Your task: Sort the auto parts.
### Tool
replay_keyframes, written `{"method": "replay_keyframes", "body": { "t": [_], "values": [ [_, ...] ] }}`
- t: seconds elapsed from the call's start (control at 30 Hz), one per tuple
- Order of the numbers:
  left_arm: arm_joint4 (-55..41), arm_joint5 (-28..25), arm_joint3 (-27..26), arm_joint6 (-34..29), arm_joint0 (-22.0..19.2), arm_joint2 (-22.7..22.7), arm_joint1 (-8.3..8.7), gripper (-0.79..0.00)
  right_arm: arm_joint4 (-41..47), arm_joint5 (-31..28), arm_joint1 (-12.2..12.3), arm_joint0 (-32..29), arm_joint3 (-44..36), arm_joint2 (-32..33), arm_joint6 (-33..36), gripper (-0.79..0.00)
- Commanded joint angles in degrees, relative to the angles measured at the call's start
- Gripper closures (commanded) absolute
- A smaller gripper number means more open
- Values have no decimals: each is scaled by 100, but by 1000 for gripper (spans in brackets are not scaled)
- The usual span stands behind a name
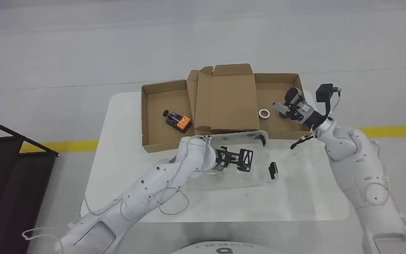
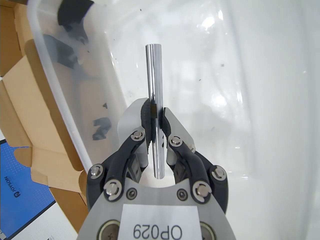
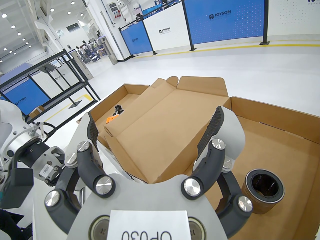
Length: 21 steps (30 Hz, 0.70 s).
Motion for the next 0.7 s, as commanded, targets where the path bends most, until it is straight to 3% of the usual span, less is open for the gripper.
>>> {"method": "replay_keyframes", "body": {
  "t": [0.0, 0.2, 0.37, 0.5, 0.67],
  "values": [
    [64, -22, -340, -79, 135, -88, 56, 0, 0, -1, 0, -1, -1, 0, 0, -785],
    [867, 22, -1275, -526, 548, -276, 239, 0, 0, -1, 0, -1, -1, 0, 0, -785],
    [1272, 95, -1884, -518, 931, -669, 401, 0, 0, -1, 0, -1, -1, 0, 0, -785],
    [1244, 160, -2232, -316, 1284, -1361, 554, 0, 0, -1, 0, -1, -1, 0, 0, -785],
    [1015, 293, -1996, 98, 1565, -2541, 727, 0, 0, -1, 0, -1, -1, 0, 0, -785]
  ]
}}
